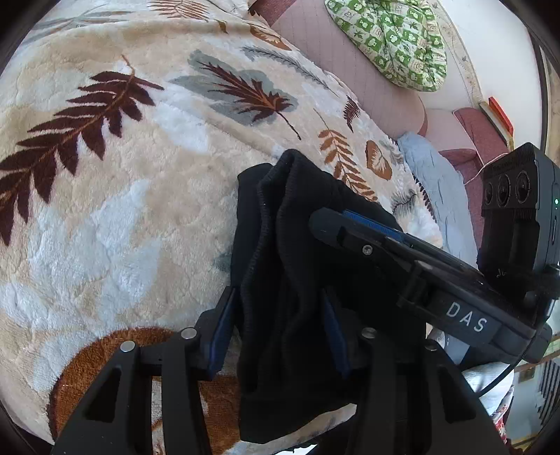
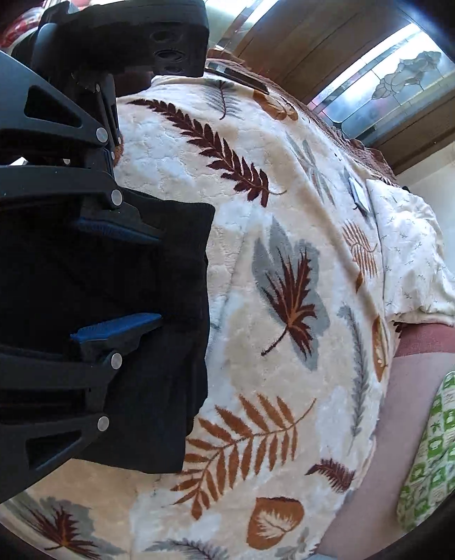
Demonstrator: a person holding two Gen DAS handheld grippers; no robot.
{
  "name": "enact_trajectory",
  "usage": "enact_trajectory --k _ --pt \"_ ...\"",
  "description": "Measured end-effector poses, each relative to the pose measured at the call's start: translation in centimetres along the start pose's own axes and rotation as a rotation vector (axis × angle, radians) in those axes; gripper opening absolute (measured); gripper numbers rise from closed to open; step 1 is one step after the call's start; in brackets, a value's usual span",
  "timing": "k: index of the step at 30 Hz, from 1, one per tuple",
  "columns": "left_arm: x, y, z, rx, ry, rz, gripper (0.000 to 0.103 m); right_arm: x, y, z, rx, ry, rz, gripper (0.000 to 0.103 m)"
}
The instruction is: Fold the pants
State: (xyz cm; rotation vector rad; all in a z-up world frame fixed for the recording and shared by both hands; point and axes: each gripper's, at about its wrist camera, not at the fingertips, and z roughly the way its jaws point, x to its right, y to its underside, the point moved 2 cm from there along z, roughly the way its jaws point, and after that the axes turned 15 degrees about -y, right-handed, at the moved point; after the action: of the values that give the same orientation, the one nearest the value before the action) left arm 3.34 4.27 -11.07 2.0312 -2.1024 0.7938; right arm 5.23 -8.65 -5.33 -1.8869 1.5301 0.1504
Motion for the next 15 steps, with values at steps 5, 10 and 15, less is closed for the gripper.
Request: enact_trajectory --k 5,10,15 --pt "-0.1 0.1 -0.7 0.002 0.027 -0.004 0.049 0.7 -0.3 -1.3 0.019 -0.073 0.042 0.046" --pt "-1.7 -0.3 -3.0 0.045 0.064 -0.047 0.063 1.9 0.6 -8.5 0.200 -0.117 0.085 0.073" --pt "-2.4 -0.2 -1.6 -0.009 0.130 -0.126 0.069 6.2 4.8 -11.7 0.235 -0.086 0.199 0.083"
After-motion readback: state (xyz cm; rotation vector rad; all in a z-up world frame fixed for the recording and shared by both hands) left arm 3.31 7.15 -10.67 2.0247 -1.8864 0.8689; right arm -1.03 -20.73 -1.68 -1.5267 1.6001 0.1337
